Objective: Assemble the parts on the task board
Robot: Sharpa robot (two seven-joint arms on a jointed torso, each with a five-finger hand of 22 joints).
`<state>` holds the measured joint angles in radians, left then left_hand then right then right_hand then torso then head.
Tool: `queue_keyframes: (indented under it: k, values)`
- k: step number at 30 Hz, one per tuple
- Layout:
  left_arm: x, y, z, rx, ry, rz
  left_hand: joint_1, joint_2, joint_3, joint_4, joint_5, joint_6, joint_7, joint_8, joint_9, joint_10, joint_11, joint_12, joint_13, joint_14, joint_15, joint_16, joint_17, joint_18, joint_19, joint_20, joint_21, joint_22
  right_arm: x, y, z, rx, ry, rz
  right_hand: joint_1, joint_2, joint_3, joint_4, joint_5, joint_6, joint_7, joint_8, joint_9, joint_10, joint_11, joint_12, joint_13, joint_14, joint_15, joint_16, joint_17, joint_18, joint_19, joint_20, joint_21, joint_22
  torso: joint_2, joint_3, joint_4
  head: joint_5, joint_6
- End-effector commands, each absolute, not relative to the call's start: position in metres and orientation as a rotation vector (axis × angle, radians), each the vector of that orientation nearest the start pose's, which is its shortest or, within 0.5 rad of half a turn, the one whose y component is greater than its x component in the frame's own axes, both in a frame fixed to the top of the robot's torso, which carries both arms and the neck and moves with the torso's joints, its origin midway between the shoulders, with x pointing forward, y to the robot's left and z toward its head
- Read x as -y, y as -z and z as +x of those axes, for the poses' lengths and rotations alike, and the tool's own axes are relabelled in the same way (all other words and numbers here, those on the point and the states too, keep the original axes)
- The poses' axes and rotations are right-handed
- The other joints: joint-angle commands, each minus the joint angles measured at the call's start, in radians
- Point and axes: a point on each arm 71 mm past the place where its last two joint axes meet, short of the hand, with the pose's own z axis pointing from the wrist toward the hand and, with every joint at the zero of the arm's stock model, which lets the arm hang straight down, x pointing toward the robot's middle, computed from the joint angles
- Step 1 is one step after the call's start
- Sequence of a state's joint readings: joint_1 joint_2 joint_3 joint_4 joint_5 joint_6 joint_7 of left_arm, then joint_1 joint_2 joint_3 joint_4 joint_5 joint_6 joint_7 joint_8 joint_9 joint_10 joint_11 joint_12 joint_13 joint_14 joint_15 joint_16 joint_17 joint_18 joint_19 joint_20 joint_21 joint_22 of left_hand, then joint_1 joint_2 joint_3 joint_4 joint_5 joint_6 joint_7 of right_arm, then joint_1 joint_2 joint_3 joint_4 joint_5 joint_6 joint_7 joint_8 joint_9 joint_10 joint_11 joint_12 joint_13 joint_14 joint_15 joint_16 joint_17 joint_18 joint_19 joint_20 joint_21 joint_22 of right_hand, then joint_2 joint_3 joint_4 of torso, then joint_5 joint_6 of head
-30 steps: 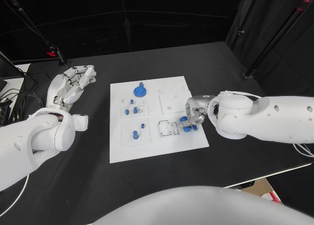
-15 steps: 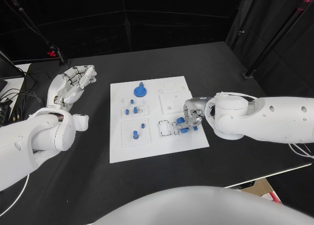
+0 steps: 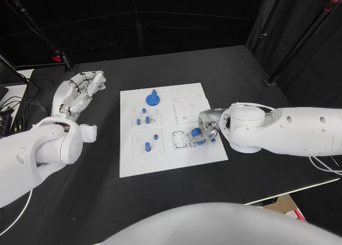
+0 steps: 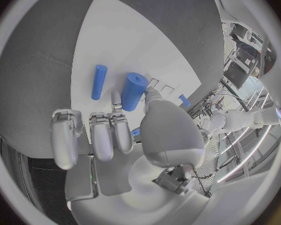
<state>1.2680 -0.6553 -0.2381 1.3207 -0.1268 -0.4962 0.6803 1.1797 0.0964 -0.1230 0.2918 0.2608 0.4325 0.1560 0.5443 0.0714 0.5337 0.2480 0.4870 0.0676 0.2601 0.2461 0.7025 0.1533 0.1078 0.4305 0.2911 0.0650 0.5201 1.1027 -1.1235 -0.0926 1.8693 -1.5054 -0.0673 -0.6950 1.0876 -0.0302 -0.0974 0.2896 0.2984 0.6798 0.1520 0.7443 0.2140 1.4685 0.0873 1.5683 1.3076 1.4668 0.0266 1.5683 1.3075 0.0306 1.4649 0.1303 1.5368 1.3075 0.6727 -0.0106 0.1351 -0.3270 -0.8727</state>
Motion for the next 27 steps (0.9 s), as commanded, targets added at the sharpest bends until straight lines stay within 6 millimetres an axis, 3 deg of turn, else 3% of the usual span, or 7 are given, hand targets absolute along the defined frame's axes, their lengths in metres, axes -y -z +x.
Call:
queue_keyframes:
  k: [1,9,13,16,19,21,27]
  values:
    - [-0.1801,0.1941,0.5099,-1.21,1.464,-0.677,0.003,0.009,-0.008,0.0,0.007,-0.009,0.132,0.005,-0.002,-0.004,0.0,0.004,-0.001,-0.006,0.002,0.003,-0.001,-0.01,-0.003,0.0,0.005,-0.001,0.2622,0.2419,0.3859,-2.152,-0.075,0.021,0.016,0.005,0.006,0.0,0.007,-0.01,-0.001,-0.01,-0.011,0.102,-0.005,0.003,0.263,0.104,-0.009,0.002,0.263,-0.018,0.079,-0.005,-0.006,0.241,0.0,-0.0003,0.0,0.001,0.0]
    - [-0.1802,0.1942,0.51,-1.212,1.465,-0.678,0.003,0.009,-0.008,0.0,0.007,-0.009,0.132,0.005,-0.002,-0.004,0.0,0.004,-0.001,-0.006,0.002,0.003,-0.001,-0.01,-0.003,0.0,0.005,-0.001,0.2607,0.2434,0.3864,-2.149,-0.081,0.027,0.034,0.021,0.006,0.001,0.014,-0.016,0.0,-0.019,-0.018,0.102,-0.004,0.003,0.263,0.104,-0.008,0.002,0.263,-0.018,0.079,-0.005,-0.005,0.241,0.0,-0.0002,0.0005,-0.001,0.0]
    - [-0.1804,0.1943,0.5099,-1.212,1.465,-0.678,0.003,0.009,-0.008,0.0,0.007,-0.009,0.132,0.005,-0.002,-0.004,0.0,0.004,-0.001,-0.006,0.002,0.003,-0.001,-0.01,-0.003,0.0,0.005,-0.001,0.2602,0.2438,0.3865,-2.15,-0.096,0.04,0.07,0.043,0.007,-0.001,0.019,-0.03,0.003,-0.045,-0.033,0.102,-0.001,0.003,0.263,0.104,-0.006,0.002,0.263,-0.018,0.08,-0.003,-0.005,0.242,0.0,-0.0001,0.0006,-0.001,0.0]
    - [-0.1808,0.1944,0.5099,-1.213,1.464,-0.679,0.004,0.01,-0.008,0.0,0.007,-0.009,0.132,0.005,-0.002,-0.004,0.0,0.005,-0.001,-0.006,0.002,0.004,-0.002,-0.01,-0.003,0.0,0.005,-0.001,0.2597,0.2434,0.386,-2.147,-0.126,0.067,0.137,0.073,0.029,-0.013,0.03,-0.024,-0.003,-0.07,-0.048,0.102,-0.005,0.003,0.263,0.104,-0.007,0.002,0.263,-0.019,0.081,-0.003,-0.003,0.243,0.0,0.0001,0.0006,0.0,0.0]
    - [-0.1813,0.1944,0.5099,-1.213,1.463,-0.68,0.004,0.011,-0.008,0.0,0.008,-0.009,0.132,0.005,-0.002,-0.004,0.0,0.005,-0.001,-0.006,0.002,0.004,-0.002,-0.01,-0.003,0.0,0.005,-0.001,0.2597,0.2422,0.3854,-2.136,-0.173,0.114,0.185,0.09,0.042,-0.014,0.046,0.003,-0.008,-0.096,-0.062,0.102,-0.01,0.003,0.263,0.104,-0.011,0.002,0.263,-0.019,0.081,-0.006,-0.003,0.243,0.0,0.0001,-0.0001,0.002,0.0]
    - [-0.1817,0.1945,0.51,-1.213,1.462,-0.68,0.004,0.011,-0.008,0.0,0.008,-0.009,0.132,0.005,-0.002,-0.004,0.0,0.005,-0.001,-0.006,0.002,0.004,-0.002,-0.01,-0.003,0.0,0.005,-0.001,0.2606,0.2409,0.3848,-2.122,-0.218,0.167,0.234,0.101,0.053,-0.01,0.061,0.053,-0.007,-0.139,-0.084,0.102,-0.012,0.003,0.263,0.104,-0.011,0.002,0.263,-0.019,0.082,-0.009,-0.003,0.243,-0.001,0.0002,-0.0003,0.003,0.0]
    - [-0.1822,0.1948,0.5102,-1.215,1.46,-0.681,0.004,0.011,-0.008,0.0,0.008,-0.009,0.132,0.005,-0.002,-0.004,0.0,0.005,-0.001,-0.006,0.002,0.004,-0.002,-0.01,-0.003,0.0,0.005,-0.001,0.2648,0.2374,0.3836,-2.08,-0.31,0.299,0.308,0.105,0.079,-0.014,0.065,0.137,-0.01,-0.21,-0.114,0.102,-0.013,0.003,0.263,0.104,-0.012,0.002,0.263,-0.019,0.081,-0.009,-0.004,0.243,-0.001,-0.0004,-0.0005,0.003,0.0]
